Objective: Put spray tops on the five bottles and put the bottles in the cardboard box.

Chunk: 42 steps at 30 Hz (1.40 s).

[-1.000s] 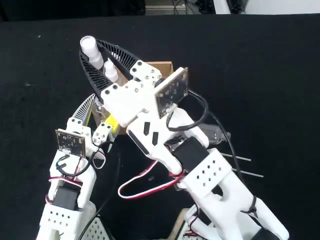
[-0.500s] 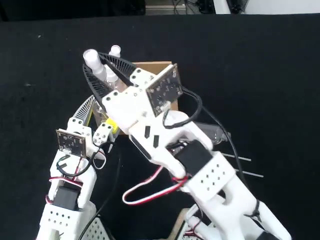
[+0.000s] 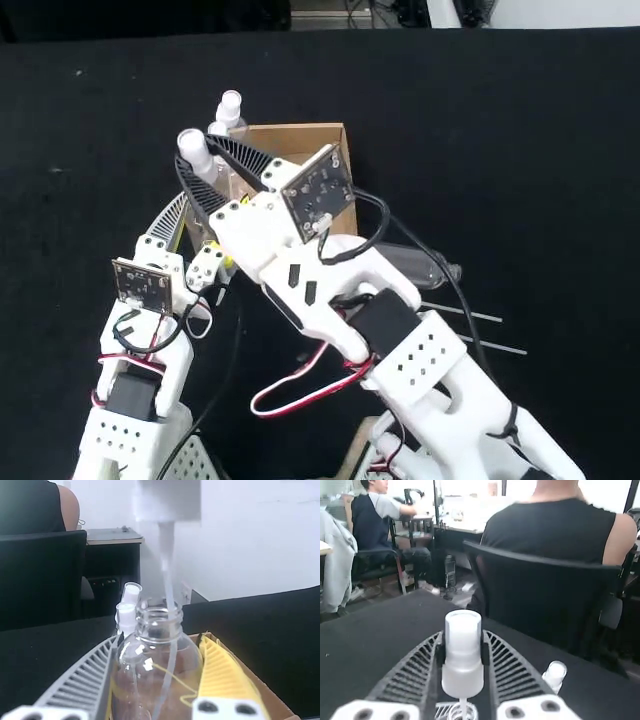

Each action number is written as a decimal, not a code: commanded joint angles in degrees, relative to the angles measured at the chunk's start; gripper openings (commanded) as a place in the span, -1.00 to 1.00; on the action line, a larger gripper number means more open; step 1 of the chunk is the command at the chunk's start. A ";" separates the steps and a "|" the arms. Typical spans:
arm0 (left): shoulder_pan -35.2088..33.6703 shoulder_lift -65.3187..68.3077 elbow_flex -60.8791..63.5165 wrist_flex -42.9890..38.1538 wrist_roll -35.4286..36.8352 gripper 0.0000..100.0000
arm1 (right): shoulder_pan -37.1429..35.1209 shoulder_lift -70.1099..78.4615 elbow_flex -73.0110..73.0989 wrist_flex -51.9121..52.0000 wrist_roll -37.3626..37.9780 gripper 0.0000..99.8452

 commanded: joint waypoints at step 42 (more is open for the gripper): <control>-0.04 0.09 0.66 -1.32 -0.26 -0.94 | 15.74 -24.92 -6.73 36.84 2.11 -0.98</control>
